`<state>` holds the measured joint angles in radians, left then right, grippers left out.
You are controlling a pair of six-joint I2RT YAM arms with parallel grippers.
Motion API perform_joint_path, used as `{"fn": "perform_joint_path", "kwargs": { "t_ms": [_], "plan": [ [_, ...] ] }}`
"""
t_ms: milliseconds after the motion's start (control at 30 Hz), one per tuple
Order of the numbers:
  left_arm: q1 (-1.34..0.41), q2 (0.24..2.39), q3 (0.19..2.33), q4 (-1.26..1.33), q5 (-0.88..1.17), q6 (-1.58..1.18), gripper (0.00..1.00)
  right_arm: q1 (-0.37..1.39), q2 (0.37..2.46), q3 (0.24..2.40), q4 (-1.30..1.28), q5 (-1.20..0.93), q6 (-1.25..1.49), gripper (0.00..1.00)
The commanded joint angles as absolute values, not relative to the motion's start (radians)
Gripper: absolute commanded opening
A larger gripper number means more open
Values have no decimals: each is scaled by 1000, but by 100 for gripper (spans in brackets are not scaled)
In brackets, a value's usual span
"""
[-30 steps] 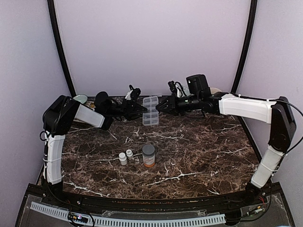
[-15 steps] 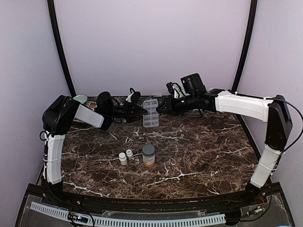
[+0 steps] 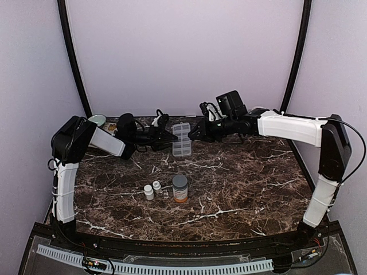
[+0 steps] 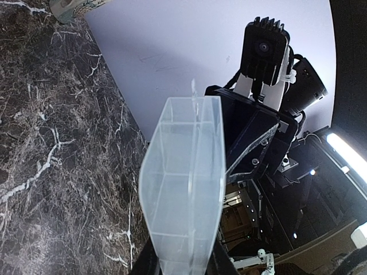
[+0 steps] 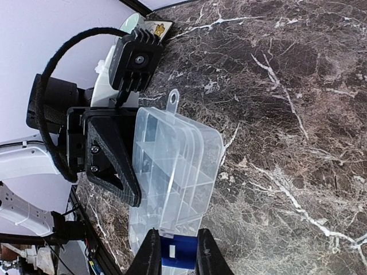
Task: Sort the pills into containers
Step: Open the lid of the pill container.
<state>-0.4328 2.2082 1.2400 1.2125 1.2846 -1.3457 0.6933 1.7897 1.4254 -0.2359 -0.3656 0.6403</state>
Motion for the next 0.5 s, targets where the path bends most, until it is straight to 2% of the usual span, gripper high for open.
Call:
{"fn": "perform_joint_path", "kwargs": {
  "t_ms": [0,267,300,333,367,400,467],
  "plan": [
    [-409,2129,1214,1198,1268,-1303,1,695,1804,1418,-256,-333,626,0],
    [-396,2128,1182,1247,1268,-1326,2,690,1796,1391,-241,-341,634,0],
    [-396,2128,1181,1273,1270,-1345,7,689,1793,1384,-235,-346,636,0],
    [-396,2128,1182,1302,1272,-1364,68,686,1790,1374,-225,-355,638,0],
    [-396,2128,1183,1340,1276,-1390,95,685,1788,1367,-215,-364,645,0],
    [-396,2128,1185,1362,1279,-1407,98,683,1785,1361,-207,-370,649,0],
    [-394,2128,1186,1387,1285,-1424,99,681,1783,1356,-198,-377,653,0]
  ]
}}
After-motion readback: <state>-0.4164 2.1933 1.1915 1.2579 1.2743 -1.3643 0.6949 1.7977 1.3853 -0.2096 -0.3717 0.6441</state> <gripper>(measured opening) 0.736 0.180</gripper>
